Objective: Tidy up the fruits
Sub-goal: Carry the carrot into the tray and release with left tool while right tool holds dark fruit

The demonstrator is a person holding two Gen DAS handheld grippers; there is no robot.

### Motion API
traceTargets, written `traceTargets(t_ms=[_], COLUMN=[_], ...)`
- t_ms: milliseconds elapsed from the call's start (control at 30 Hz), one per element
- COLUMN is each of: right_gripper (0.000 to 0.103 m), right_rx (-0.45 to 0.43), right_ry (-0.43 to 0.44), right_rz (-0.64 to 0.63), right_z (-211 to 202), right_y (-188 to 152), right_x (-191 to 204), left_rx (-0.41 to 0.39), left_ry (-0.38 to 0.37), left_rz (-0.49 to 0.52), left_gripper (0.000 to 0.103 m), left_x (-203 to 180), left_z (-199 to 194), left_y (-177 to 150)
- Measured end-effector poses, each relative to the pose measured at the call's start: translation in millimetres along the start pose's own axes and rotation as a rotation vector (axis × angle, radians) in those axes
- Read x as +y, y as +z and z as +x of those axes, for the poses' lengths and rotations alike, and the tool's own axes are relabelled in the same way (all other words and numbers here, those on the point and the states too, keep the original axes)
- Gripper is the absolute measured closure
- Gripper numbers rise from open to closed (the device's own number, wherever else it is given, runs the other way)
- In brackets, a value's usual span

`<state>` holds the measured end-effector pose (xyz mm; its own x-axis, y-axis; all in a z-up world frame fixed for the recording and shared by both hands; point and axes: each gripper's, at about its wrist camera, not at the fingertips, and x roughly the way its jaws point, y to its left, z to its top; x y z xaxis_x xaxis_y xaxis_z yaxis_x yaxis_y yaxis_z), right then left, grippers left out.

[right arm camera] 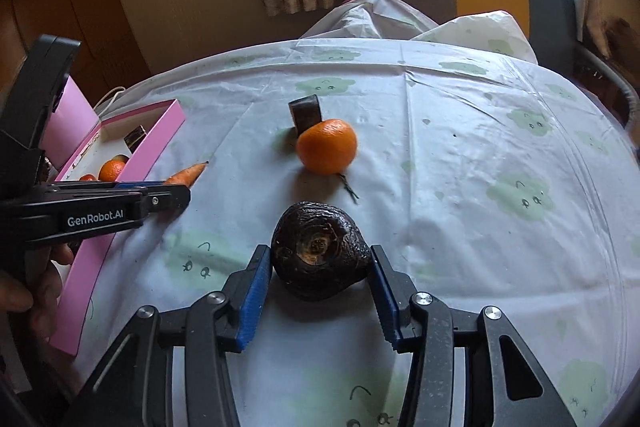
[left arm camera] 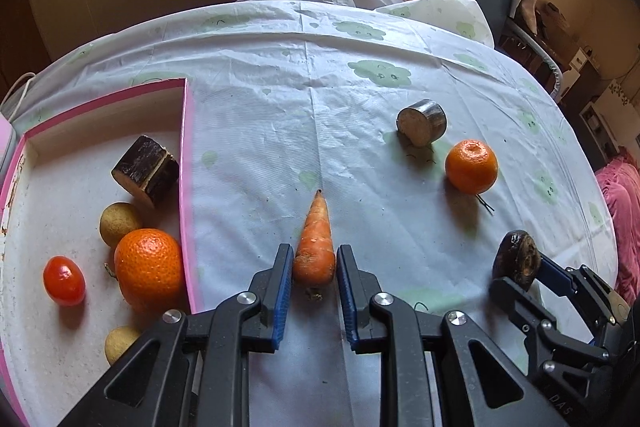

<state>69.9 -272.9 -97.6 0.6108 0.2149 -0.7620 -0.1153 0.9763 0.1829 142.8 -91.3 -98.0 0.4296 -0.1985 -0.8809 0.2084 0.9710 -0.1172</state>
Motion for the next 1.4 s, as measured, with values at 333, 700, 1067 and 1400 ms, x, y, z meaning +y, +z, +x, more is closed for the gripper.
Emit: traceTargets(t_ms=[333, 700, 1067, 1400], right_gripper=[0.053, 0.052, 0.053, 0.053], right_rx=[-0.030, -0.034, -0.035, -0.035], right_ry=[-0.064, -0.064, -0.093, -0.115], right_rz=[-0.014, -0.033, -0.061, -0.080], right_z=[4, 8, 9, 9], right_y=[-1, -5, -6, -6], right_x=[7, 8, 13, 16], left_rx=[-0.061, -0.155, -0.249, -0.204], left_ry=[-0.042, -0.066, -0.030, 0.026], left_rz=[0.030, 0.005, -0.046, -0.208], left_gripper=[0.082, 0.082, 0.082, 0.082], left_x=[-6, -7, 28, 111], left_z=[-22, -75, -124, -113], left_y=[-16, -35, -47, -49])
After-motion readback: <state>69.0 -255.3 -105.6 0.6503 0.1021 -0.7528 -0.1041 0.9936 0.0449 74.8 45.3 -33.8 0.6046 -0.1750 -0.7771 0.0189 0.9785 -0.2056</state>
